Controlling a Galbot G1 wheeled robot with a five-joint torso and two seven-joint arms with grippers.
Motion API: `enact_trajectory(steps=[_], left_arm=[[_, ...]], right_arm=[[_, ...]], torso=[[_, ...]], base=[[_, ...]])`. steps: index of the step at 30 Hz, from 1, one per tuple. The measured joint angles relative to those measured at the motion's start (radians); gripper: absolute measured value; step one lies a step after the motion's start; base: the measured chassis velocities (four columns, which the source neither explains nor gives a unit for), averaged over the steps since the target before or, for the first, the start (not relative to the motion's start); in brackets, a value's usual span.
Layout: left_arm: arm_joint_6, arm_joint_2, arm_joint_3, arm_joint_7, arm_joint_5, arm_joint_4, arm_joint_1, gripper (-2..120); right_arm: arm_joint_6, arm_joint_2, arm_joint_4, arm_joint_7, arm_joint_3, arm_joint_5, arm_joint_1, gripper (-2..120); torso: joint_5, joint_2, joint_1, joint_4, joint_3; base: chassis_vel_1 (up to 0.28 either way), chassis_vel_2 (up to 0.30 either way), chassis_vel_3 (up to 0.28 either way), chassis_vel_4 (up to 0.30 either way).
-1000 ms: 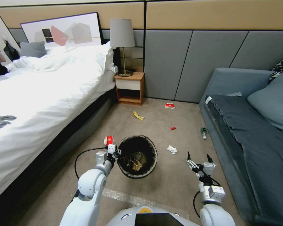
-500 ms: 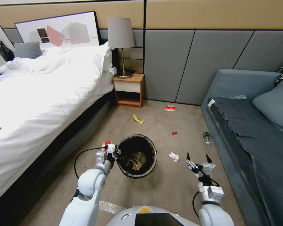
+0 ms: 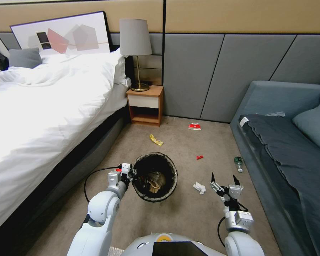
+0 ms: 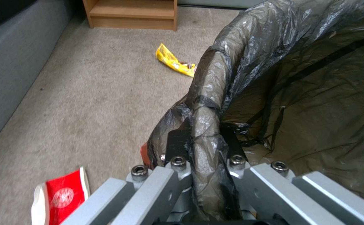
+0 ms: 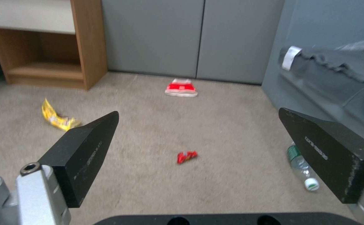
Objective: Pick up the trash bin, then pick up the garbage from the floor and place it into the trash bin.
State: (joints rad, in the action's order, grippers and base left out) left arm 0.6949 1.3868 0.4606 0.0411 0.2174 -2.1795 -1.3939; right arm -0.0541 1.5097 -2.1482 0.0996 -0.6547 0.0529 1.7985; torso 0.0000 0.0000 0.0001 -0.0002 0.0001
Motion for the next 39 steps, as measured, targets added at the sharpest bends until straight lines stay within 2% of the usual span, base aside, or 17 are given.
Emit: enact_trajectory(steps=[2,4,6,9,17,20,23,32,36,39], left_arm=[[0.000,0.000,-0.001,0.000,0.000,-0.002,0.000,1],[0.000,-0.003,-0.001,0.000,0.001,-0.007,0.000,1],[0.000,-0.004,-0.001,0.000,0.002,-0.009,0.000,1],[0.001,-0.007,0.003,0.000,0.005,-0.015,0.000,1],[0.002,-0.007,0.005,-0.001,0.007,-0.022,-0.003,1],[0.005,-0.007,0.005,-0.001,0.009,-0.027,-0.004,1],[0.005,-0.009,0.006,-0.001,0.011,-0.028,-0.004,1],[0.005,-0.010,0.007,-0.001,0.012,-0.028,-0.004,1],[0.005,-0.010,0.007,-0.001,0.013,-0.027,-0.004,1],[0.005,-0.010,0.006,-0.001,0.013,-0.022,-0.003,1]], right_arm=[[0.017,-0.009,0.009,-0.004,0.000,0.010,-0.009,100],[0.094,-0.050,0.044,-0.026,0.003,0.061,-0.045,100],[0.118,-0.063,0.055,-0.035,0.004,0.076,-0.056,100],[0.202,-0.124,0.130,-0.074,0.017,0.144,-0.116,100],[0.324,-0.178,0.286,-0.094,0.055,0.289,-0.254,100],[0.446,-0.211,0.328,-0.101,0.080,0.390,-0.301,100],[0.491,-0.229,0.358,-0.104,0.098,0.419,-0.327,100],[0.556,-0.256,0.467,-0.135,0.147,0.422,-0.406,100],[0.555,-0.254,0.535,-0.127,0.168,0.401,-0.434,100],[0.517,-0.244,0.609,-0.119,0.179,0.338,-0.460,100]], torso=[[0.0000,0.000,0.000,-0.0001,0.000],[0.0001,0.000,0.000,0.0002,0.000],[0.0003,0.000,0.000,0.0002,0.000],[0.0002,0.000,0.000,0.0002,0.000],[0.0002,0.000,0.000,0.0003,0.000],[0.0000,0.000,0.000,0.0001,0.000],[0.0000,0.000,0.000,0.0000,0.000],[-0.0001,0.000,0.000,0.0002,0.000],[-0.0001,0.000,0.000,0.0002,0.000],[0.0000,0.000,0.000,0.0001,0.000]], base=[[-0.023,0.026,-0.003,-0.021],[0.000,0.000,0.000,0.000],[0.000,0.000,0.000,0.000],[0.000,0.000,0.000,0.000],[0.000,0.000,0.000,0.000],[0.000,0.000,0.000,0.000],[0.000,0.000,0.000,0.000],[0.000,0.000,0.000,0.000],[0.000,0.000,0.000,0.000],[0.000,0.000,0.000,0.000]])
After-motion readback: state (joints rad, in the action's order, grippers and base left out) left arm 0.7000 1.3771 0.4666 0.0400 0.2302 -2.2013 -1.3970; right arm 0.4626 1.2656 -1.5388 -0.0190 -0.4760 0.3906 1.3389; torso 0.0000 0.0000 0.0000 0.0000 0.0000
